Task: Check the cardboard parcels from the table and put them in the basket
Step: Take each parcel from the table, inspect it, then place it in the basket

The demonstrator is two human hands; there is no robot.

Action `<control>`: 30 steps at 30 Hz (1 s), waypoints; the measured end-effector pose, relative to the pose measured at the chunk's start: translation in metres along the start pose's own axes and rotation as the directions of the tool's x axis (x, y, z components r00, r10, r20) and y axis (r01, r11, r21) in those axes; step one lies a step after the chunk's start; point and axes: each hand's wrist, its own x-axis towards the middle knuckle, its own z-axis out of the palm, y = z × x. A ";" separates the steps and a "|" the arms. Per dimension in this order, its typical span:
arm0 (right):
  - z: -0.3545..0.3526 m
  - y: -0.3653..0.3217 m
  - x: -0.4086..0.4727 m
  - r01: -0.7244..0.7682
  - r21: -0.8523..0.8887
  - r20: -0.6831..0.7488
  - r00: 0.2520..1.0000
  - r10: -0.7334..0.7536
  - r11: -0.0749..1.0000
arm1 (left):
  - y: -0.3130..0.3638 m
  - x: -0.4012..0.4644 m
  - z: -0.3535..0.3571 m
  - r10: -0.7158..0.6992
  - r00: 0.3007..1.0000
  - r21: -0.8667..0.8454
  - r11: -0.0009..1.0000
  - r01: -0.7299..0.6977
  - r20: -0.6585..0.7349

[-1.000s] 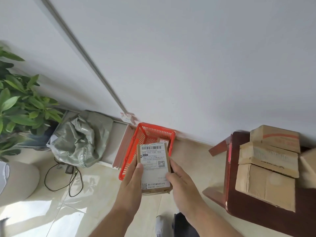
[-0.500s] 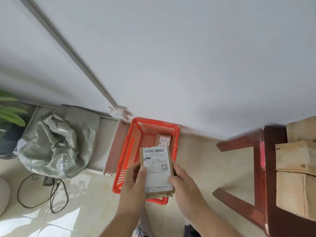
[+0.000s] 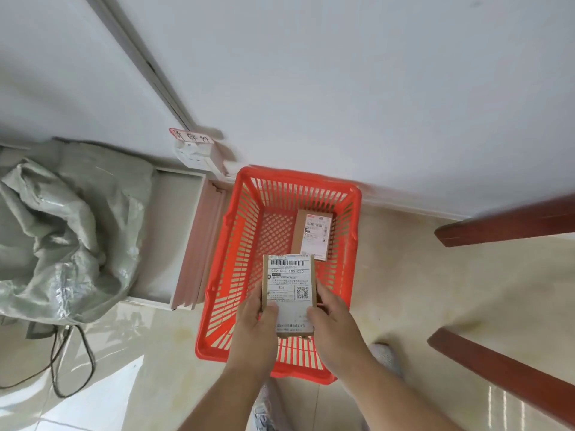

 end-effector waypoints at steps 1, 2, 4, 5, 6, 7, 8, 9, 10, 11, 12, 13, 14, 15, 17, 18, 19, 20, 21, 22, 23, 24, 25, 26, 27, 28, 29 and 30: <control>0.004 0.005 0.013 -0.013 -0.022 -0.002 1.000 0.013 1.000 | -0.010 0.014 0.001 -0.012 1.000 0.014 1.000 0.012 -0.009; 0.008 0.013 0.027 -0.020 -0.032 -0.010 1.000 0.020 0.999 | -0.018 0.026 0.002 -0.025 0.999 0.022 0.999 0.025 -0.021; 0.014 0.031 0.047 -0.057 -0.053 -0.040 0.998 0.055 0.997 | -0.035 0.043 0.006 -0.042 0.999 0.043 0.998 0.043 -0.028; 0.018 0.040 0.054 -0.077 -0.072 -0.057 0.996 0.073 0.994 | -0.041 0.048 0.008 -0.051 0.999 0.066 0.996 0.052 -0.019; 0.021 0.049 0.062 -0.089 -0.075 -0.077 0.994 0.084 0.993 | -0.050 0.056 0.011 -0.057 0.998 0.091 0.994 0.057 -0.009; 0.024 0.059 0.071 -0.101 -0.076 -0.098 0.991 0.093 0.992 | -0.057 0.064 0.015 -0.063 0.998 0.108 0.992 0.063 -0.002; 0.027 0.069 0.082 -0.110 -0.062 -0.117 0.988 0.103 0.992 | -0.064 0.074 0.018 -0.064 0.998 0.117 0.991 0.063 0.004; 0.029 0.077 0.091 -0.126 -0.048 -0.128 0.985 0.119 0.991 | -0.070 0.083 0.022 -0.067 0.998 0.130 0.989 0.065 0.013; 0.031 0.085 0.100 -0.142 -0.035 -0.133 0.982 0.136 0.989 | -0.077 0.092 0.027 -0.067 0.997 0.143 0.988 0.063 0.024; 0.033 0.091 0.109 -0.162 -0.035 -0.137 0.978 0.155 0.986 | -0.083 0.100 0.032 -0.075 0.997 0.161 0.984 0.069 0.031; 0.035 0.096 0.118 -0.178 -0.031 -0.143 0.975 0.172 0.984 | -0.089 0.108 0.036 -0.078 0.996 0.169 0.983 0.071 0.033; 0.036 0.099 0.126 -0.195 -0.031 -0.147 0.971 0.188 0.980 | -0.093 0.115 0.041 -0.082 0.996 0.176 0.982 0.075 0.034; 0.038 0.103 0.136 -0.212 -0.029 -0.150 0.967 0.205 0.977 | -0.099 0.124 0.045 -0.083 0.996 0.186 0.980 0.075 0.036; 0.040 0.106 0.145 -0.232 -0.033 -0.160 0.961 0.224 0.972 | -0.104 0.132 0.050 -0.086 0.995 0.194 0.978 0.076 0.042; 0.044 0.114 0.163 -0.280 -0.027 -0.191 0.944 0.270 0.960 | -0.114 0.148 0.059 -0.102 0.993 0.215 0.973 0.086 0.065; 0.047 0.119 0.172 -0.303 -0.020 -0.206 0.934 0.293 0.953 | -0.120 0.156 0.064 -0.112 0.991 0.220 0.971 0.093 0.073; 0.048 0.124 0.181 -0.321 -0.019 -0.216 0.926 0.310 0.947 | -0.125 0.163 0.068 -0.118 0.990 0.228 0.969 0.098 0.076; 0.050 0.129 0.189 -0.342 -0.019 -0.222 0.918 0.329 0.940 | -0.129 0.169 0.072 -0.127 0.989 0.233 0.967 0.106 0.078; 0.051 0.133 0.197 -0.359 -0.014 -0.232 0.909 0.346 0.933 | -0.134 0.175 0.075 -0.132 0.988 0.233 0.966 0.110 0.081; 0.052 0.137 0.203 -0.371 -0.003 -0.238 0.902 0.359 0.929 | -0.138 0.181 0.078 -0.136 0.987 0.232 0.966 0.113 0.087; 0.052 0.140 0.208 -0.378 0.004 -0.235 0.899 0.369 0.926 | -0.142 0.186 0.082 -0.133 0.987 0.236 0.966 0.107 0.095; 0.053 0.141 0.211 -0.379 0.008 -0.236 0.898 0.370 0.925 | -0.145 0.189 0.084 -0.131 0.986 0.241 0.965 0.104 0.100; 0.053 0.142 0.212 -0.377 0.003 -0.236 0.900 0.368 0.926 | -0.148 0.192 0.086 -0.123 0.987 0.255 0.962 0.094 0.099; 0.053 0.143 0.211 -0.373 -0.002 -0.237 0.901 0.362 0.928 | -0.148 0.194 0.088 -0.123 0.987 0.270 0.959 0.090 0.106; 0.054 0.144 0.210 -0.362 -0.002 -0.241 0.905 0.351 0.932 | -0.149 0.196 0.089 -0.121 0.986 0.280 0.956 0.085 0.112; 0.055 0.142 0.205 -0.351 0.000 -0.241 0.909 0.340 0.936 | -0.148 0.196 0.089 -0.122 0.986 0.298 0.951 0.083 0.114; 0.055 0.139 0.197 -0.333 0.009 -0.233 0.916 0.326 0.943 | -0.146 0.194 0.089 -0.124 0.984 0.313 0.946 0.079 0.125; 0.056 0.135 0.187 -0.320 0.012 -0.214 0.925 0.315 0.947 | -0.144 0.188 0.086 -0.138 0.982 0.336 0.938 0.088 0.130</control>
